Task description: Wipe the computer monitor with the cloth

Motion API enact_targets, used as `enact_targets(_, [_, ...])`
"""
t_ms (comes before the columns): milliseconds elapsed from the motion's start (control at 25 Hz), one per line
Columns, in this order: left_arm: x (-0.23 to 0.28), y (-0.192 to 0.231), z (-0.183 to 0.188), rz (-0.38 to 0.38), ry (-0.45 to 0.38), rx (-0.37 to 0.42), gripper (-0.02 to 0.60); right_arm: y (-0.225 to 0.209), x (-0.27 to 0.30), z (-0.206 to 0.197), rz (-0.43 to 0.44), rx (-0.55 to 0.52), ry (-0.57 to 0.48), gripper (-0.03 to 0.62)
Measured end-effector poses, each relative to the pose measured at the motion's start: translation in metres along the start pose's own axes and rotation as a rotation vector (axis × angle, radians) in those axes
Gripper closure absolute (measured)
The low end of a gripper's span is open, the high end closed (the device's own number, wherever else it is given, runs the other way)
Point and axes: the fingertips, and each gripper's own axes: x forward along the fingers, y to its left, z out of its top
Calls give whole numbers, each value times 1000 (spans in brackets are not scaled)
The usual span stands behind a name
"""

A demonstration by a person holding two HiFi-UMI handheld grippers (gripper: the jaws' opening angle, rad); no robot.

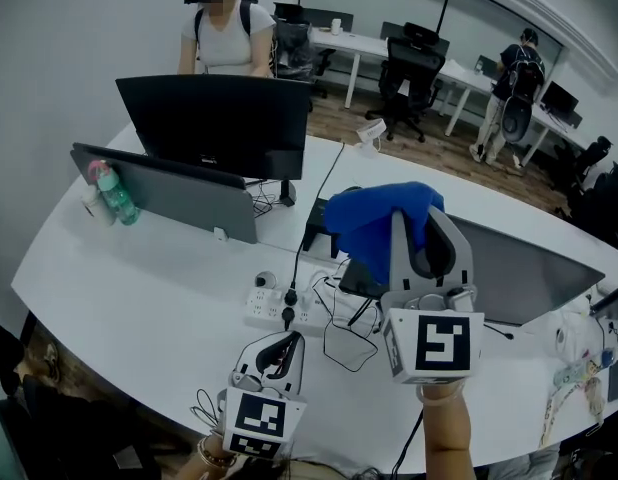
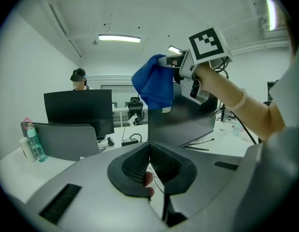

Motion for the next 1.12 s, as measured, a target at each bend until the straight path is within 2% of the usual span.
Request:
enact_targets(400, [12,11,-3,-48,15,-7,572,-10,7,-9,-55,-18,40,522])
enact_targets(800, [19,-4,-1,14,36,6,572,-25,8,-11,-29,-2,32,522])
enact_targets(1120, [23,-25,-2,21,20,-24,572,-37,3,-11,-5,8,18,522])
